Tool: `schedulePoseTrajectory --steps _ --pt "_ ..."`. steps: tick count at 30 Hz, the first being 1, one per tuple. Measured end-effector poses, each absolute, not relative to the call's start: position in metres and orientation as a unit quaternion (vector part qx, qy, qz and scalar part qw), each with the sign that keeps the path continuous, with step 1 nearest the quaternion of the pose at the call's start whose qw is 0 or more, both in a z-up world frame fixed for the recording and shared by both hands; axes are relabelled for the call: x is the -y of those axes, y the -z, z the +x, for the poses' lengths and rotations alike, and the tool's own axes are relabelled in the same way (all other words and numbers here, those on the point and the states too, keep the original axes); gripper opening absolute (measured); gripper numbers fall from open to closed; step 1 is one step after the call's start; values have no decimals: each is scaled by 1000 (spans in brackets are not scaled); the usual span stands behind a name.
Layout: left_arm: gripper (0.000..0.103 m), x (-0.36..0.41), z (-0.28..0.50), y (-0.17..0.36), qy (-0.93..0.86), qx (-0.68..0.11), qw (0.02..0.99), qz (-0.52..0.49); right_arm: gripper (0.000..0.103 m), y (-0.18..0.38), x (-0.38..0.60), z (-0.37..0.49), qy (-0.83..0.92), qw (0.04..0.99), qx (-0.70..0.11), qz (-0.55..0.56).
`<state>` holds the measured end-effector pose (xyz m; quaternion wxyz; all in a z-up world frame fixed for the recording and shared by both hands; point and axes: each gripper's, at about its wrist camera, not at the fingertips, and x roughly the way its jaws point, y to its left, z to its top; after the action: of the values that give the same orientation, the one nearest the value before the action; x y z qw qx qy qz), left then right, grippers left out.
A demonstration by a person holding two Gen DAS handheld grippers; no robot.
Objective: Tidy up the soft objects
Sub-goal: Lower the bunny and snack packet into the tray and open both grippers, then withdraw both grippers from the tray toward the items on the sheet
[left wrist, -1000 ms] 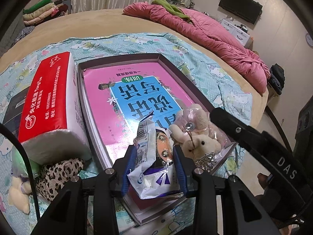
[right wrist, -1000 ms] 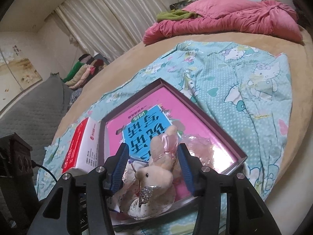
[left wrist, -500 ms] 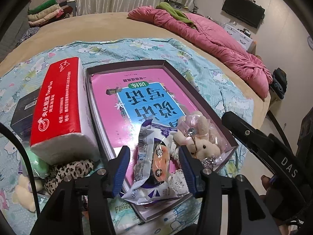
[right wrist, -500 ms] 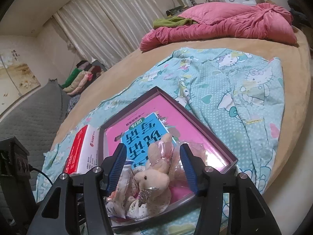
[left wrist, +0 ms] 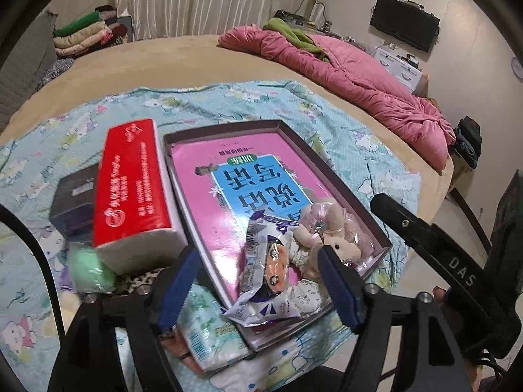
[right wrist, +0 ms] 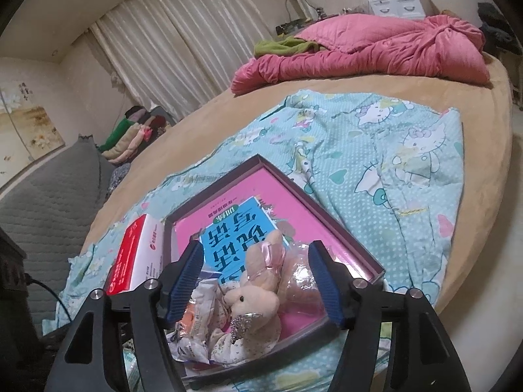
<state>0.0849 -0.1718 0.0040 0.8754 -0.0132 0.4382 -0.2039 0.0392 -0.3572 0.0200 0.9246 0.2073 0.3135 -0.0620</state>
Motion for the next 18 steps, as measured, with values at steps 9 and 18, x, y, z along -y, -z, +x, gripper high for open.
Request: schedulePoseTrajectory --steps 9,18 --pt "83 154 76 -20 189 -426 885 -6 77 -27 345 37 64 932 -305 182" --pt "83 127 67 -28 165 -426 889 -16 80 -41 328 35 60 940 -301 152"
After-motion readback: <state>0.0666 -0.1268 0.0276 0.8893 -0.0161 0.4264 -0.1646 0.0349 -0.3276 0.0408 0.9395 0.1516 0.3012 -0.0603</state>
